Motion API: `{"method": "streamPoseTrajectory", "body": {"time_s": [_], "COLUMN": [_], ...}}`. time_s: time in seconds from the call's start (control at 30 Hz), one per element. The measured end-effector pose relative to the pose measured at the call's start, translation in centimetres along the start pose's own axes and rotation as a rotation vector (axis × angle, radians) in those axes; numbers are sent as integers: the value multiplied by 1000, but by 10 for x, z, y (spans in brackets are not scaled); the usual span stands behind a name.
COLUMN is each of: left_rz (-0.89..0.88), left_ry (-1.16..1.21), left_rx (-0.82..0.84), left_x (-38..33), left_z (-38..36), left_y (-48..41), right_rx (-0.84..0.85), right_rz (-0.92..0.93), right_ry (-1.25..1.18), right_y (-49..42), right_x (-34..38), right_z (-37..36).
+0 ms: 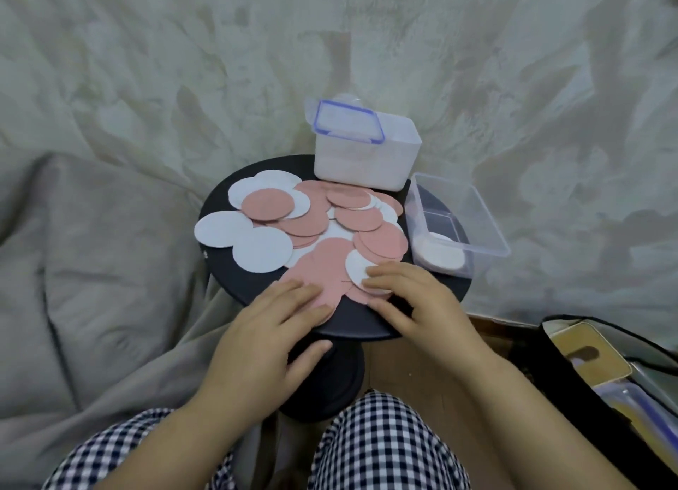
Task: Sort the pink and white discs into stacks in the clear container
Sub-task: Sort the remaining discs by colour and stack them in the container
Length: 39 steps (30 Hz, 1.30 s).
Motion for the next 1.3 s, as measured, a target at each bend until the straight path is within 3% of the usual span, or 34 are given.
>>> {"method": "streamPoseTrajectory", "body": {"time_s": [0.13,0.23,0.4,0.53,0.63,0.77,0.97,1.1,1.23,1.3], "left_rz": [-35,16,197,227,328,502,703,743,811,833], "left_ry": [107,214,366,378,461,587,898,991,909,850], "left_rx": [-70,-163,-366,-434,-461,-498,-379,-411,-562,-605], "left_x": [1,2,3,-7,-8,-6,-10,-1,32,44], "left_z": [5,17,46,49,44,40,23,31,49,56], "left_y": [1,-2,-11,-10,-8,-8,-1,9,23,30], "right_rx": [-71,-11,-2,-123,-207,-329,-322,-314,-115,9], "right_rz": [-50,-78,13,108,38,-346,-432,-400,-28,91], "right_ry": [40,80,69,85,-65,-517,-748,-634,-34,120], "right_y": [7,11,28,43,46,42,24,14,7,12], "right_x": [-4,-4,-1,-2,5,3,33,40,57,56], "right_z": [8,6,6,14,26,36,11,-6,-22,-37]}}
Point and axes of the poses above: each hand's wrist, its own y-axis away from the middle knuckle, its own z-axis out of the back of the hand, x = y × z, the point moved 6 cm from there along -y, towards the middle knuckle, and after that the axes turned 5 degrees about -x, right-handed, at the moved point
